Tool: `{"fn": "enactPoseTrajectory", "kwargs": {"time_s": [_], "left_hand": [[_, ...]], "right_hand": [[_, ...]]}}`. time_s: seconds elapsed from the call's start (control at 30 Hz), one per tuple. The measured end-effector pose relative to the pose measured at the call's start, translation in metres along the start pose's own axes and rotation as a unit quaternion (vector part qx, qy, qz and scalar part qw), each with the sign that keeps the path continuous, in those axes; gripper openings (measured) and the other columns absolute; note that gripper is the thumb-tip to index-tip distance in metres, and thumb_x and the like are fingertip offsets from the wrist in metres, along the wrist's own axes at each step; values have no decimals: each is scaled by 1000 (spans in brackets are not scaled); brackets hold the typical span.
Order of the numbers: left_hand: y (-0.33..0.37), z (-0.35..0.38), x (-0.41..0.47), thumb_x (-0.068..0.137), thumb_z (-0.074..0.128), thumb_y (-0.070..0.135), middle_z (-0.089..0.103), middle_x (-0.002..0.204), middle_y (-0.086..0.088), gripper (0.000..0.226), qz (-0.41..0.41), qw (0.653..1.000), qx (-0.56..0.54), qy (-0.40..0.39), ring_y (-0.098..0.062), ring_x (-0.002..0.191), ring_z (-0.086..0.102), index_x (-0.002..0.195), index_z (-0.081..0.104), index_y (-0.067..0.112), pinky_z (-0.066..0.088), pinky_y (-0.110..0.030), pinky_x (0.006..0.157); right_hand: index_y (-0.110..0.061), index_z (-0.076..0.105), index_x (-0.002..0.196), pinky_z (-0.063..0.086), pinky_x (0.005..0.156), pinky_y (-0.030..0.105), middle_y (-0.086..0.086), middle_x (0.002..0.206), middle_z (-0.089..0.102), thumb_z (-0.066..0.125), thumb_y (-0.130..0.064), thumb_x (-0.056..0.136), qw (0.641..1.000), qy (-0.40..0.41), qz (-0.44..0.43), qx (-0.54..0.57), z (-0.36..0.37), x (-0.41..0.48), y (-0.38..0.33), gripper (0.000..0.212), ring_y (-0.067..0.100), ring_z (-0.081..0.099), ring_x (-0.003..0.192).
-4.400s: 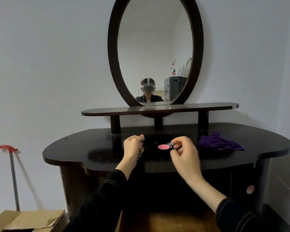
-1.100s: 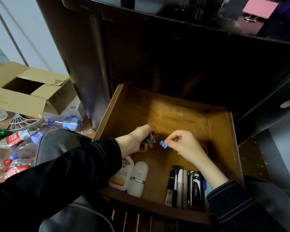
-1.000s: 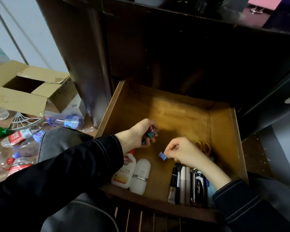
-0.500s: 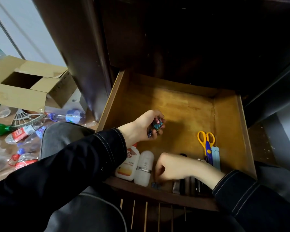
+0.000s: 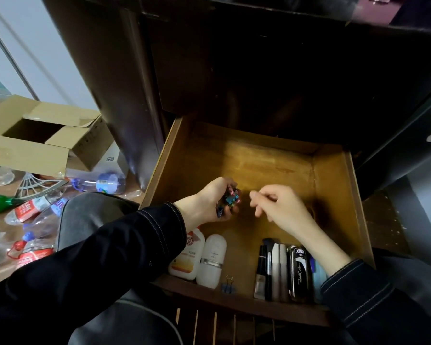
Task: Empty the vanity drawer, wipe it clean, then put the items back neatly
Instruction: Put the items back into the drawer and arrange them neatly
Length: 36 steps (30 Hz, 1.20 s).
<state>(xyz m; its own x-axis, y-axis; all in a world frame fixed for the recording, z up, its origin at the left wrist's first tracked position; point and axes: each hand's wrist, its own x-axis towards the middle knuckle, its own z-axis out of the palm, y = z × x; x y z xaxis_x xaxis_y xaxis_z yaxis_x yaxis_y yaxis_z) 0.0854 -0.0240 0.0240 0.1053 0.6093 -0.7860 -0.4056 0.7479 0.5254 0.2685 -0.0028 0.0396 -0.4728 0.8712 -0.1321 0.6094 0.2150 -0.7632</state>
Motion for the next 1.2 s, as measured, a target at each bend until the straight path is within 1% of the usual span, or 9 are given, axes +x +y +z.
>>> {"fn": "enactPoseTrajectory", "kwargs": {"time_s": [0.07,0.13,0.17,0.27,0.4,0.53,0.77,0.97,1.2], "left_hand": [[-3,3,0,100,42,31,55,73,-6,24,-6,1000,11,-2,-15,54,50,99,54,10,32,-15,35],[-6,6,1,102,37,34,54,75,-7,28,-9,999,35,-12,-15,55,50,106,50,9,31,-15,33],[-8,9,2,103,36,33,55,74,-6,29,-7,999,51,-16,-15,55,50,105,51,9,30,-15,33],[-13,16,1,103,36,32,57,68,-4,31,7,996,82,-21,-15,54,51,96,56,9,29,-15,34],[-12,16,2,103,39,35,57,76,-6,33,15,996,89,-12,-16,55,50,107,56,6,28,-15,33],[-9,13,-1,100,45,35,55,80,-6,31,-4,997,51,-52,-14,55,49,112,52,7,28,-14,33],[-8,12,-2,96,52,32,59,84,-9,30,-6,994,36,-103,-18,60,55,116,51,9,28,-14,33],[-8,10,-2,94,55,27,64,82,-10,27,-2,991,7,-136,-19,59,63,114,50,9,30,-14,32],[-5,9,-1,88,59,17,60,80,-8,19,3,989,-43,-143,-13,53,54,102,53,6,30,-13,31]], "right_hand": [[-31,69,90,51,68,24,-16,83,70,62,-40,94,996,64,-21,60,-2,1,-2,12,-5,62,70],[-34,68,101,54,73,23,-15,90,68,66,-42,90,996,47,-33,68,-1,1,-3,13,-1,65,86],[-34,68,103,54,73,20,-16,91,68,68,-43,89,997,27,-34,57,1,1,-2,16,-1,64,86],[-35,69,97,47,60,10,-21,86,68,72,-41,88,999,4,-26,20,6,1,-1,12,-6,63,74],[-28,73,93,47,49,17,-6,82,71,73,-22,89,995,6,13,103,4,4,3,7,3,65,63],[-16,73,97,48,46,25,7,84,71,71,-8,89,982,16,33,187,-1,6,0,11,10,62,60],[-17,74,97,50,48,26,5,83,70,67,-6,91,976,62,31,207,-3,6,0,14,12,63,61],[-15,74,97,54,53,27,8,85,72,67,-5,92,970,60,58,227,-2,8,3,13,17,68,62],[-17,71,97,56,55,23,10,89,71,68,1,90,969,85,38,227,-5,7,1,20,15,72,74]]}}
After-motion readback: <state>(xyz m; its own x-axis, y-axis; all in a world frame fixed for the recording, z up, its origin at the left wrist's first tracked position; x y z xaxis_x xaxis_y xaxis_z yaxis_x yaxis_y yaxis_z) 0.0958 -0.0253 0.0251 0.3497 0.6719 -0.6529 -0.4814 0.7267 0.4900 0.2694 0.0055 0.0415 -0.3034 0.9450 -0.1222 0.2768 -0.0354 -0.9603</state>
